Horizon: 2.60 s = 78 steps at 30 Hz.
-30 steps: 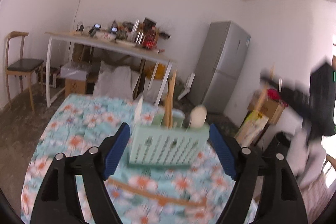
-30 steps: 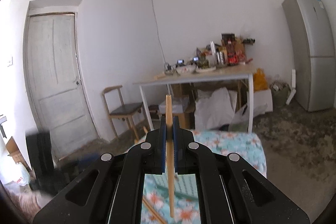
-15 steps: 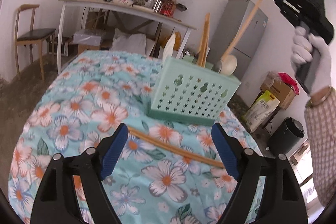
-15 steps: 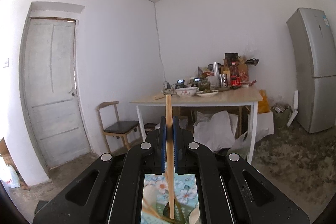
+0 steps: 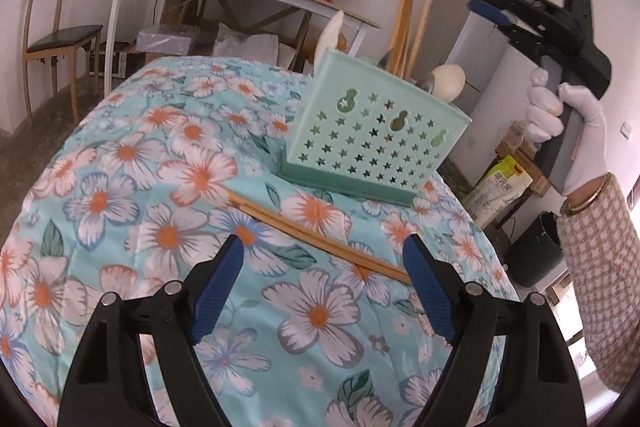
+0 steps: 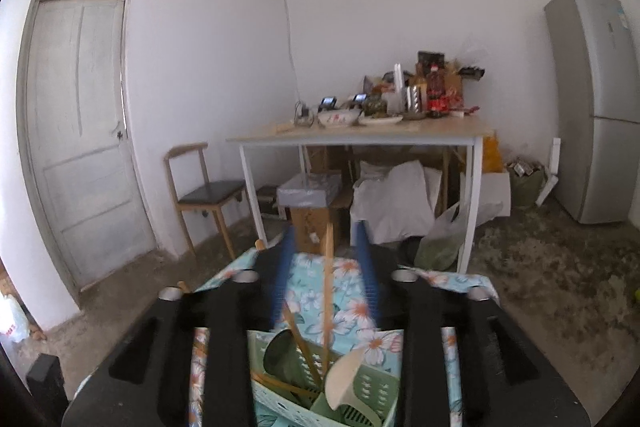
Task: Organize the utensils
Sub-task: 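Lower the chopstick into the green holder and open the right tool, then grasp the remaining wooden chopsticks with the left tool while the right tool moves toward them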
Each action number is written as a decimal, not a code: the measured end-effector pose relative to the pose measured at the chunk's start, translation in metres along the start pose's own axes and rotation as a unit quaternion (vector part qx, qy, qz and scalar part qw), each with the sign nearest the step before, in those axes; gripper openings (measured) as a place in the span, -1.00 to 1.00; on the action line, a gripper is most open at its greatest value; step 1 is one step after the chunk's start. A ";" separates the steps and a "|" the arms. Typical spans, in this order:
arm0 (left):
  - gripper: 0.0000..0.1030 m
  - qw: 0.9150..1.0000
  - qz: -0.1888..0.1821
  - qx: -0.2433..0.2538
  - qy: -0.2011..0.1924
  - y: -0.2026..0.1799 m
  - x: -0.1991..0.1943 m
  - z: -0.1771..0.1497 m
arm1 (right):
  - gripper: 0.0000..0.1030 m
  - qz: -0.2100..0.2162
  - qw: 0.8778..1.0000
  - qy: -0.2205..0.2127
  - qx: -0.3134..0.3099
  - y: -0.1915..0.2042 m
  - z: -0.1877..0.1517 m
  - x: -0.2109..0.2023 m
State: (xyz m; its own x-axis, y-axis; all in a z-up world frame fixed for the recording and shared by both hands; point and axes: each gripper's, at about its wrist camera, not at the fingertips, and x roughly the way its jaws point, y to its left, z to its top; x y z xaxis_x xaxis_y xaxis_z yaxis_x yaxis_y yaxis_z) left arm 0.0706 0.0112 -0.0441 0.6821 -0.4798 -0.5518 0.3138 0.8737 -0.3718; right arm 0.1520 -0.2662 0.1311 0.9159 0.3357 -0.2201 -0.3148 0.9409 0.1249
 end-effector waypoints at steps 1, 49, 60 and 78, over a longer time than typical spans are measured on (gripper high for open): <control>0.54 1.000 -0.003 -0.002 0.001 0.000 0.001 0.000 | -0.27 0.000 1.000 -0.007 0.005 -0.002 0.003 -0.008; -0.55 0.884 -0.047 -0.460 0.076 0.083 0.077 -0.003 | -0.13 0.058 0.960 0.147 0.231 -0.014 -0.174 -0.088; -0.84 0.887 -0.043 -0.455 0.069 0.087 0.073 -0.012 | -0.13 0.054 0.954 0.141 0.260 -0.031 -0.179 -0.092; -0.22 0.862 -0.099 -0.489 0.088 0.104 0.024 -0.037 | -0.13 0.059 0.952 0.163 0.251 -0.017 -0.179 -0.080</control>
State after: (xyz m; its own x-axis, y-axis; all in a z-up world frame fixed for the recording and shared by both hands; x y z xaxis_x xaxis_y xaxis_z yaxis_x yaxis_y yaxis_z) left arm 0.0950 0.0880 -0.1240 0.5413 -0.6923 -0.4772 -0.3529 0.3280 -0.8763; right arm 0.0398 -0.3009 -0.0262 0.7303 0.5106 -0.4538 -0.1770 0.7830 0.5963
